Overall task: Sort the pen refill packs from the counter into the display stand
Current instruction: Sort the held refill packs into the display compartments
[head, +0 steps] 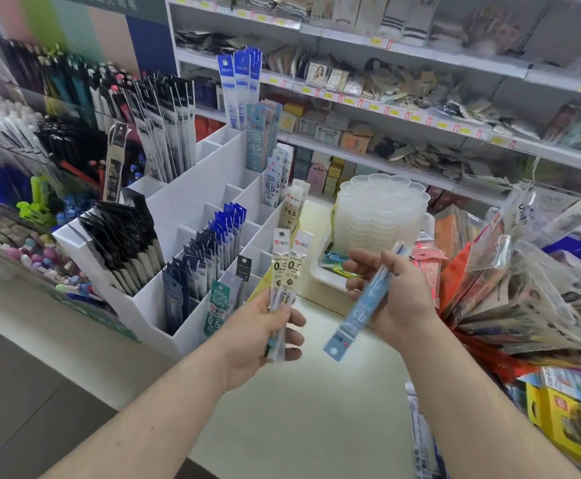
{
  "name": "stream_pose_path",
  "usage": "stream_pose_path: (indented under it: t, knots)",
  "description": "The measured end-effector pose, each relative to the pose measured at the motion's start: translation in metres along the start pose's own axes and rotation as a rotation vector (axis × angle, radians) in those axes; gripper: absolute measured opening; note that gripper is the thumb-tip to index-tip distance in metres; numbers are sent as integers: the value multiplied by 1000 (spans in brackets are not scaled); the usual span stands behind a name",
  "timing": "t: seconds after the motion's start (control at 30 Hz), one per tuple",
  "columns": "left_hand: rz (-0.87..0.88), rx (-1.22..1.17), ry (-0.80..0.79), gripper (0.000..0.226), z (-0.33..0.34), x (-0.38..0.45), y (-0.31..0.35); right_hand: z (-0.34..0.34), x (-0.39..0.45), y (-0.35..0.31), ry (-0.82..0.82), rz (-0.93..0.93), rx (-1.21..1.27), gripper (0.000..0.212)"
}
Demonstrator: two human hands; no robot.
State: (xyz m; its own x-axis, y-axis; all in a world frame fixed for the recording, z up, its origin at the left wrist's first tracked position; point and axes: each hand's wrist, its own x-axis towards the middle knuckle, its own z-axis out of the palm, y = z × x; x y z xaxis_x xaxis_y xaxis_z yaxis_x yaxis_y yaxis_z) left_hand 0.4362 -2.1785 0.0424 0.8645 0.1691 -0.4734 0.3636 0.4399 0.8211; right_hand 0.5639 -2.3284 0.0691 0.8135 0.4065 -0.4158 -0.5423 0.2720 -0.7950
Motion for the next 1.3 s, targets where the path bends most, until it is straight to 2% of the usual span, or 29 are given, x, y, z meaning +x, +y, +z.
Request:
stream_pose_path:
  t: [0.2, 0.27, 0.33, 0.47, 0.53, 0.57, 0.6, 0.63, 0.67, 0.7, 0.73, 0.8, 0.87, 0.9, 1.0, 1.07, 1.17, 1.23, 1.3]
  knots:
    - [93, 10, 108, 15, 39, -2, 0, -7, -2, -11, -118, -101, -125, 60]
    - [118, 67, 79, 31, 48, -6, -1, -10, -2, -15, -173, -125, -173, 61]
    - [131, 111, 47, 32, 54, -11, -3, -13, -1, -15, -224, -140, -221, 60]
    - [168, 137, 147, 27, 64, -16, -7, -20, 0, -13, -315, -116, -299, 53]
    - [208, 179, 219, 27, 62, -17, -6, -24, 5, -15, -211, -151, -312, 36]
    - [232, 218, 261, 24, 59, -16, -3, -28, 10, -16, -84, -215, -351, 28]
    - [263, 270, 304, 21, 54, -16, 1, -33, 15, -18, 79, -328, -453, 31]
    - [298, 336, 342, 20, 49, -14, 6, -38, 19, -18, 246, -489, -620, 37]
    - [333, 414, 374, 19, 43, -12, 12, -42, 22, -17, 348, -683, -798, 39]
    - [364, 501, 403, 18, 37, -10, 19, -43, 23, -14, 351, -887, -954, 37]
    - [386, 589, 424, 16, 32, -8, 26, -41, 24, -9, 267, -1039, -1079, 35]
    - [405, 722, 431, 14, 24, -4, 40, -32, 28, 2, 11, -1160, -1233, 38]
    - [400, 779, 399, 13, 18, 0, 53, -22, 32, 12, -180, -1163, -1346, 41]
    - [392, 792, 377, 13, 16, 2, 58, -17, 36, 15, -221, -1145, -1382, 43]
    - [380, 845, 330, 14, 4, 9, 72, -3, 46, 14, -221, -1071, -1365, 42]
    - [386, 814, 340, 17, -4, 14, 81, 7, 54, 12, -248, -1128, -1391, 28]
    - [433, 641, 402, 15, -10, 23, 95, 21, 70, 9, -263, -1133, -1486, 20]
    - [471, 505, 468, 9, -10, 29, 106, 31, 85, 3, -189, -1066, -1495, 15]
    - [474, 289, 475, 12, -12, 35, 115, 42, 100, -9, -82, -972, -1423, 14]
